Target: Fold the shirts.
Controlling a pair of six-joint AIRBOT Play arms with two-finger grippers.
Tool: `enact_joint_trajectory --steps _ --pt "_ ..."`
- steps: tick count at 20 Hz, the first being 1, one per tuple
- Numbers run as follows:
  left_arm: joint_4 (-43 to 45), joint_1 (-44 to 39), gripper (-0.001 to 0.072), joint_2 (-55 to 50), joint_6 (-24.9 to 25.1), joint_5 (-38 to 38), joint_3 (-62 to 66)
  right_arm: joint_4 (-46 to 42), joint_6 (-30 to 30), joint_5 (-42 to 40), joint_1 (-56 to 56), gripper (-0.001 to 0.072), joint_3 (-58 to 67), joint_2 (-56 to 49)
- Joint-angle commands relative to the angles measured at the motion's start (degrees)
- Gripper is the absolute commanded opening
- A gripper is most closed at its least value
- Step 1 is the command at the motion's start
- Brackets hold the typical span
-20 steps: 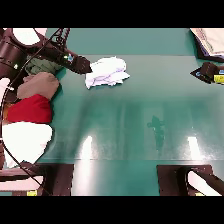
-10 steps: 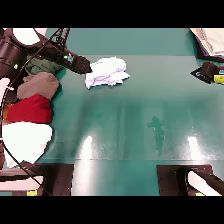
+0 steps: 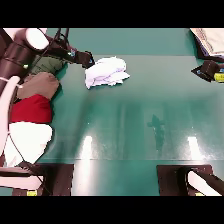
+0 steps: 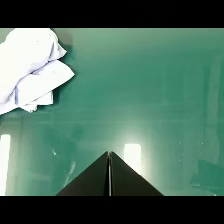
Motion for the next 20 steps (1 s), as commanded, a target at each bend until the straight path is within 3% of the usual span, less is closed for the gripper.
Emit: enact_joint_trajectory --steps 1,4,8,9,10,11,15,20 --pt "5.1 0.0 0.0657 -8.3 -0.7 7.3 0.0 0.0 0.0 1.1 0.0 0.0014 0.1 0.0" --pt "5.0 0.0 0.0657 -16.7 -0.3 9.5 0.0 0.0 0.0 1.9 0.1 0.0014 0.1 0.0" --pt "5.0 0.0 0.0654 -20.4 -0.3 14.3 0.0 0.0 0.0 2.5 0.3 0.0014 0.1 0.0" --pt "5.0 0.0 0.0592 -20.3 -0.3 14.5 0.5 0.0 0.0 2.7 0.3 0.0014 0.1 0.0" --pt "5.0 0.0 0.0272 -20.3 -0.3 13.4 1.9 0.0 0.0 2.7 0.3 0.0014 0.1 0.1" --pt "5.1 0.0 0.0034 -20.3 -0.2 11.5 3.8 0.0 0.0 2.7 0.3 0.0014 0.1 0.2" --pt "4.9 -0.2 0.002 -17.0 0.3 0.7 17.8 0.0 0.0 1.7 -0.3 0.0015 0.4 3.4" --pt "-9.0 -2.8 0.002 2.9 11.3 -3.2 23.0 0.0 0.0 4.0 -2.9 0.0015 5.8 7.3"
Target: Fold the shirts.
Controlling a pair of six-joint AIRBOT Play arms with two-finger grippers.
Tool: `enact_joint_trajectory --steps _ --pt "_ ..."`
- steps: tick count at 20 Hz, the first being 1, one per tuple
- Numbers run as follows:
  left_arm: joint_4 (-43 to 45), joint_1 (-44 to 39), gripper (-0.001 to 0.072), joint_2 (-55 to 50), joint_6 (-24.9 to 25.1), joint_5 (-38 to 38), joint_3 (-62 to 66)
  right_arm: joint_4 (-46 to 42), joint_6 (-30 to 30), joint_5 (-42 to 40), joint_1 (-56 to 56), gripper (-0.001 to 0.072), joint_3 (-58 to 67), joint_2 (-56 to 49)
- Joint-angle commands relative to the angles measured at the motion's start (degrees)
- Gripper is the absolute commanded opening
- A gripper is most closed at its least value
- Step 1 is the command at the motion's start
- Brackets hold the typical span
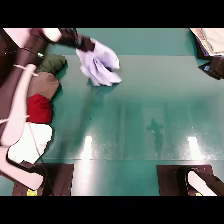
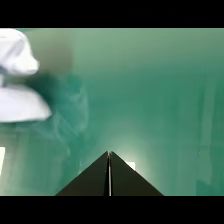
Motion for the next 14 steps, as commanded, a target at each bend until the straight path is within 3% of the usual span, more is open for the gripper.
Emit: enact_joint_trajectory --steps 1,5,8,12,13,14 --pt "-11.0 -2.5 0.002 13.2 7.7 -6.3 2.8 0.0 0.0 1.7 -1.1 0.0014 3.8 2.1" --pt "-13.8 -9.2 0.0021 23.3 10.0 -10.8 -0.6 -0.1 0.0 5.4 -1.1 0.0015 7.4 2.1" --pt "-13.7 -11.8 0.0021 23.0 10.0 -14.5 -5.4 0.0 0.0 7.8 -1.1 0.0015 7.5 2.1" --pt "-12.7 -11.8 0.0022 18.3 9.7 -12.9 -17.7 0.0 0.0 11.4 -1.1 0.0015 7.5 2.1" --pt "-12.7 -11.8 0.0068 16.7 9.0 -11.5 -20.7 0.0 0.0 12.0 -1.1 0.0014 7.5 2.1" --pt "-12.7 -11.8 0.04 14.8 7.5 -10.1 -23.3 0.0 0.0 12.7 -1.1 0.0014 7.5 2.1"
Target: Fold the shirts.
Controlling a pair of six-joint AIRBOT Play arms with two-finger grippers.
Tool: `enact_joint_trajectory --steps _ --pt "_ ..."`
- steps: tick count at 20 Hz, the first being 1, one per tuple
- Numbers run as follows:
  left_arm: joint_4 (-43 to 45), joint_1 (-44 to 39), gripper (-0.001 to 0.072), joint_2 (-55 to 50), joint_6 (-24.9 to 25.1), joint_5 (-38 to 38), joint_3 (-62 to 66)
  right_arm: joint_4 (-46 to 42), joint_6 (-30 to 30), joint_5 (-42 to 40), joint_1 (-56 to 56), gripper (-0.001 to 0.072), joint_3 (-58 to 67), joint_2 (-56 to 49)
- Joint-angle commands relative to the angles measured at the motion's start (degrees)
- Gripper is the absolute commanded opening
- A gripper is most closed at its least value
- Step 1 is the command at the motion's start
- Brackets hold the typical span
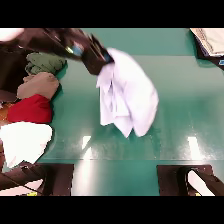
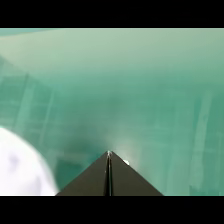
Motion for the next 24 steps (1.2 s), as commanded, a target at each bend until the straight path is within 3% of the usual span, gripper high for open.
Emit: enact_joint_trajectory --steps 1,4,9,12,14,16,21,24 --pt "0.3 -0.2 0.0678 -5.2 -3.8 2.3 -8.7 0.0 0.0 3.1 0.0 0.0015 0.1 0.0" --pt "0.3 3.9 0.0695 -8.0 -8.2 -2.2 -8.9 0.0 0.0 3.4 0.0 0.0015 0.2 0.0" --pt "0.3 16.6 0.0695 -2.3 -7.4 -8.0 -15.3 0.0 0.0 3.1 0.0 0.0014 0.1 0.0" --pt "0.4 18.0 0.0695 -1.2 -4.3 -1.4 -28.3 0.0 0.0 3.0 0.0 0.0015 0.1 0.0" --pt "-0.4 18.0 0.0695 -1.3 -3.7 8.5 -35.8 0.0 0.0 3.0 0.0 0.0015 0.1 0.0" --pt "-2.9 18.0 0.0695 -1.6 0.0 17.4 -40.2 0.0 0.0 2.9 0.0 0.0015 0.1 0.0" --pt "-14.1 17.9 0.0694 -8.3 12.4 18.9 -40.6 0.0 0.0 3.0 0.0 0.0015 0.1 0.0" --pt "-15.3 17.8 0.0694 -10.9 13.9 18.6 -40.6 -0.1 0.0 2.9 0.0 0.0015 0.1 0.0"
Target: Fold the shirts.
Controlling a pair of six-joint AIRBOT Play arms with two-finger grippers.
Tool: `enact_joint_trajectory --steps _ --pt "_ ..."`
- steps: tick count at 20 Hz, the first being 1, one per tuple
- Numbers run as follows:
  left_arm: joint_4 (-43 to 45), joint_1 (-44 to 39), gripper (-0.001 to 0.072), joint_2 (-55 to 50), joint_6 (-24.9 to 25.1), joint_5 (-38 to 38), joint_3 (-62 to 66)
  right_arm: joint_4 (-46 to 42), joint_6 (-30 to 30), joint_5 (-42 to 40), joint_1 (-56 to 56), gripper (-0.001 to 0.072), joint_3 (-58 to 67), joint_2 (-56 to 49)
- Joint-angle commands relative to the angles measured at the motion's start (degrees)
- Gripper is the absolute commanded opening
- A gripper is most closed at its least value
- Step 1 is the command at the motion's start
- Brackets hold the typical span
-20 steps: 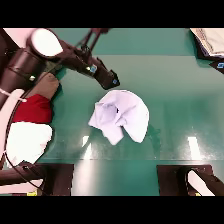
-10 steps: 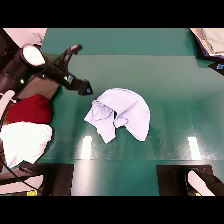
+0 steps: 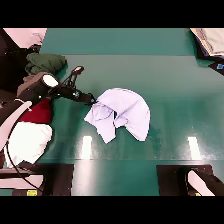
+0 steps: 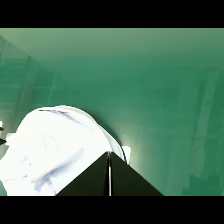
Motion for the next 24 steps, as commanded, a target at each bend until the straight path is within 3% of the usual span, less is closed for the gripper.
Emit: enact_joint_trajectory --steps 1,2,3,4,5,6,7,12,13,14,15,19,24 --pt "-3.7 0.0 0.0693 -2.7 4.9 1.4 -0.6 0.0 0.0 -0.2 0.0 0.0015 0.0 0.0" --pt "-4.1 0.0 0.0593 -2.7 5.8 1.4 -0.6 0.0 0.0 -0.3 0.0 0.0014 0.0 0.0" --pt "-4.7 0.0 0.0401 -2.7 5.9 1.9 -0.6 0.0 0.0 -0.3 0.0 0.0014 0.0 0.0" --pt "-5.0 0.0 0.0348 -2.7 5.8 2.8 -0.6 -0.2 0.0 -0.3 0.0 0.0015 0.0 0.0" --pt "-5.9 0.0 0.0346 -2.7 5.8 3.9 -0.6 -0.4 0.0 -0.2 0.0 0.0015 0.0 0.0" --pt "-7.2 0.0 0.0239 -2.7 5.8 4.0 -0.4 -0.5 0.0 0.0 0.0 0.0015 0.0 0.0" --pt "-7.2 0.0 0.0028 -2.7 5.7 3.3 0.6 -0.5 0.0 0.0 0.0 0.0015 0.0 0.0" --pt "2.1 0.0 0.002 4.3 3.8 -4.8 11.2 -0.4 0.0 3.7 0.1 0.0028 -7.3 0.0" --pt "3.5 0.0 0.002 6.6 3.7 -6.4 12.8 -0.5 0.0 3.8 0.5 0.0173 -11.7 0.0" --pt "4.1 0.0 0.0021 8.7 3.7 -7.5 13.8 -0.4 0.0 2.4 1.1 0.0388 -16.8 0.0" --pt "4.0 0.0 0.0021 10.3 3.7 -8.2 14.1 -0.3 0.0 -0.4 2.2 0.0452 -22.5 -0.2" --pt "4.3 0.0 0.0021 11.8 1.7 -12.6 14.2 1.7 0.0 -9.3 11.5 0.0448 -37.3 -8.1" --pt "4.4 0.0 0.0021 11.8 0.1 -14.4 14.2 6.0 -4.0 -17.6 22.2 0.0448 -37.1 -21.2"
